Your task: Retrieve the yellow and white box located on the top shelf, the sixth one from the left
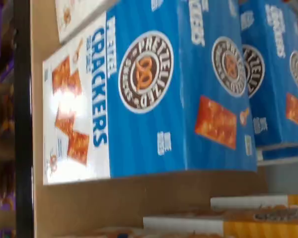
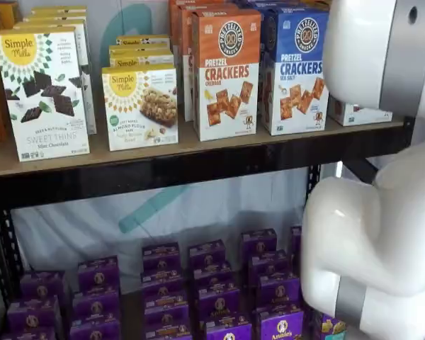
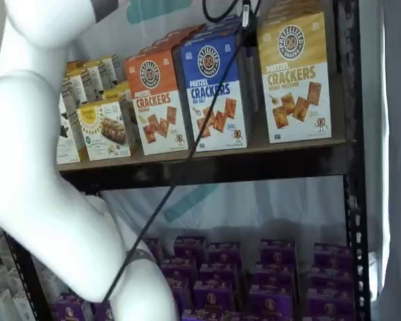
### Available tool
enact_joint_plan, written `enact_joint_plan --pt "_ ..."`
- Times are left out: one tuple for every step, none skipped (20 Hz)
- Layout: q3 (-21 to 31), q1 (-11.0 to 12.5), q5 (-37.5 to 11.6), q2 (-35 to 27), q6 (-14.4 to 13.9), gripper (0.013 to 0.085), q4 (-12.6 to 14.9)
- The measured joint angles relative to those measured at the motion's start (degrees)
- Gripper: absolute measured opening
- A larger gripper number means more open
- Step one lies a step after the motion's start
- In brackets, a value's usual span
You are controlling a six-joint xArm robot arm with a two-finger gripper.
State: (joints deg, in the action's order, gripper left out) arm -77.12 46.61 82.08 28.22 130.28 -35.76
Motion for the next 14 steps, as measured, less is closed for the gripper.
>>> enact_joint_plan --pt "-1.36 -0.61 0.37 -1.26 -0.25 0.085 1.51" --pt "-2.34 -0.99 0.71 -2.18 -0.48 0.085 2.46" --pt "-3.65 -1.49 1.27 -3.29 -0.8 0.085 3.75" --pt "-4.47 -1.81 1.54 -4.04 -1.0 0.085 4.5" --pt "-5.33 -2.1 1.88 -4.8 -1.25 0.085 5.13" --pt "-6.1 -2.34 1.99 -5.56 -1.47 0.085 5.44" --pt "-6.93 -2.6 2.25 -6.25 -1.71 0.085 5.89" --pt "-7.69 -2.87 2.43 -6.9 -1.9 0.085 6.42" --pt "-8.29 -3.15 2.41 -7.42 -2.02 0.085 6.89" --pt "-9.08 -3.46 2.6 -8.08 -2.22 0.085 7.56" --pt "-10.18 -3.86 3.09 -8.9 -2.48 0.085 8.52" --pt "-11.35 -4.23 3.73 -9.77 -2.75 0.085 9.56" --pt "-12.67 -4.63 4.43 -10.81 -3.06 0.085 10.67" --pt "-13.73 -4.97 4.79 -11.71 -3.29 0.085 11.42"
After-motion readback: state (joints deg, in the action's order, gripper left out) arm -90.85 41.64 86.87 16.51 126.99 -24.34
